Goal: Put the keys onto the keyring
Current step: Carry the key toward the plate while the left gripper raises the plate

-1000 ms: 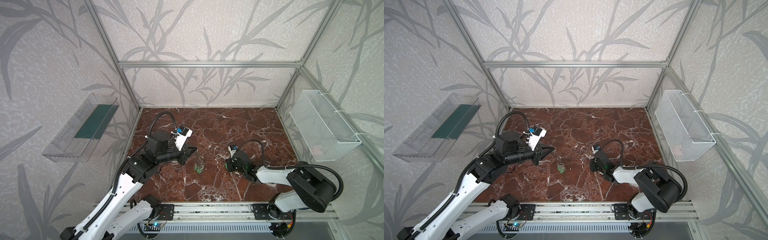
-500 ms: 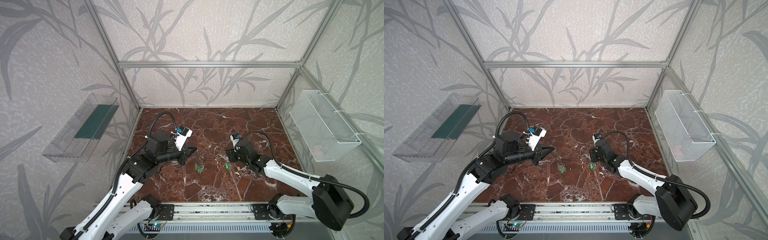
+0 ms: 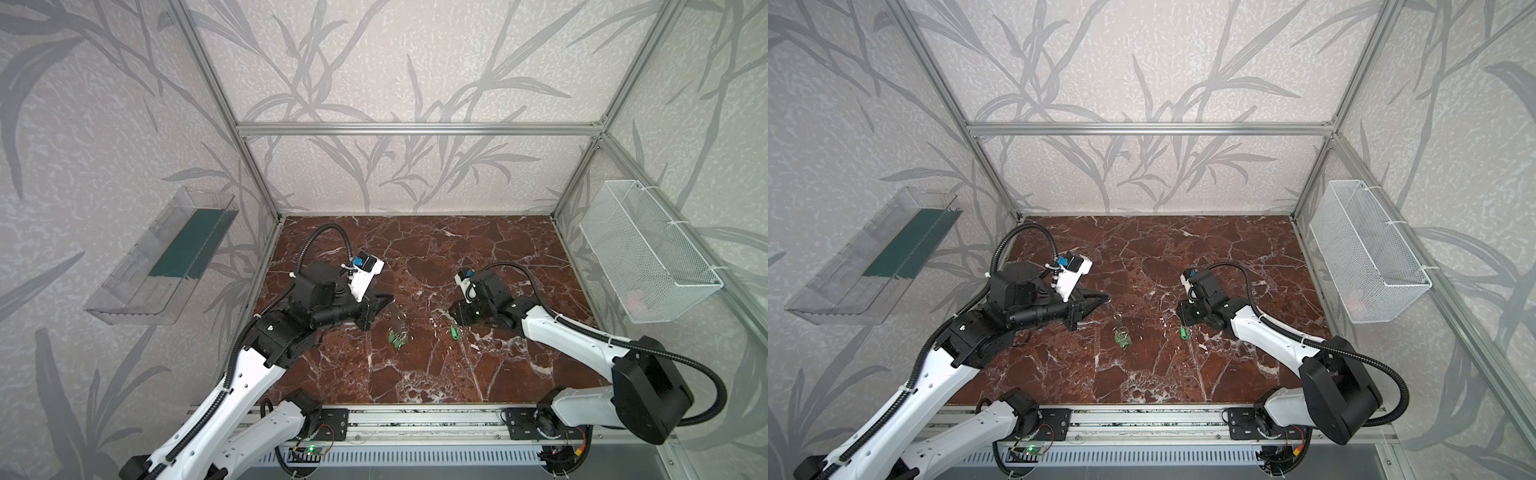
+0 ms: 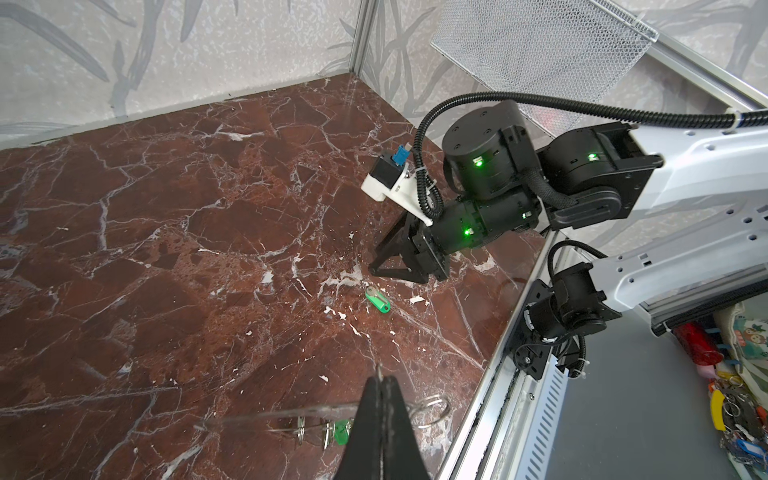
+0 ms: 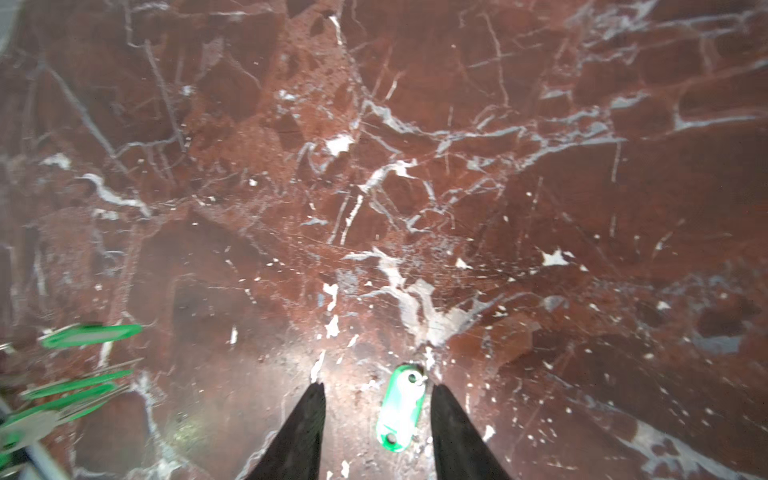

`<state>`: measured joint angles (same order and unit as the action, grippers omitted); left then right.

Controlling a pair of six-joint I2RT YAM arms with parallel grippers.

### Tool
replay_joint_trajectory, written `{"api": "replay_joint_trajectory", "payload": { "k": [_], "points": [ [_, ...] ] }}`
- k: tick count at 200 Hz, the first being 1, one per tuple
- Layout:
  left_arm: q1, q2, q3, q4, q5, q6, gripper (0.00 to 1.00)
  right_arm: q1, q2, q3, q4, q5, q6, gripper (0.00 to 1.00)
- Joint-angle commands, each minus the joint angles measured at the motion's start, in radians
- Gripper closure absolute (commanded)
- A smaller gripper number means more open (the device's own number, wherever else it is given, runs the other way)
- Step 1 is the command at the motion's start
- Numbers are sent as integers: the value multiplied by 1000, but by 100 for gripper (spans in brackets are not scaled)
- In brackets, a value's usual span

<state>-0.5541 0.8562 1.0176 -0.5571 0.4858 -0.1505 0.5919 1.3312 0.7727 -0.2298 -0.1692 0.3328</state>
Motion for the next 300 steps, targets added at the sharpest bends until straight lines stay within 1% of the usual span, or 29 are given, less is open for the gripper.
{"api": "replay_joint_trajectory", "payload": {
  "k": [1, 13, 25, 56, 84, 116, 139, 148, 160, 181, 221, 272, 300],
  "points": [
    [6, -6, -12, 74, -16, 2, 100, 33, -97, 42, 66, -97, -9, 57],
    [6, -2, -18, 97, -14, -9, 100, 72, -148, 38, 111, -89, -30, 57],
    [5, 0, -26, 122, -3, -17, 100, 102, -196, 15, 198, -95, -34, 56],
    [5, 7, -34, 158, 33, -36, 100, 106, -262, -7, 380, -244, 15, 58],
    [5, -1, -51, 231, 58, -78, 100, 106, -256, -20, 542, -358, 88, 60],
    [4, 7, -55, 316, 106, -126, 100, 107, -209, -26, 726, -460, 176, 69],
    [2, 26, -51, 343, 124, -151, 100, 106, -164, -7, 830, -541, 235, 70],
    [-1, 32, -49, 346, 132, -158, 100, 107, -150, 2, 842, -548, 246, 70],
    [-4, 39, -45, 346, 140, -161, 100, 106, -137, 8, 847, -552, 247, 74],
    [-9, 46, -38, 340, 141, -162, 100, 106, -120, 12, 873, -565, 265, 77],
    [-15, 47, -31, 327, 142, -157, 100, 115, -92, 26, 896, -577, 284, 79],
    [-20, 40, -34, 318, 144, -152, 100, 144, -58, 63, 876, -583, 270, 82],
    [-21, 35, -31, 312, 146, -149, 100, 156, -46, 72, 859, -579, 262, 89]
  ]
}}
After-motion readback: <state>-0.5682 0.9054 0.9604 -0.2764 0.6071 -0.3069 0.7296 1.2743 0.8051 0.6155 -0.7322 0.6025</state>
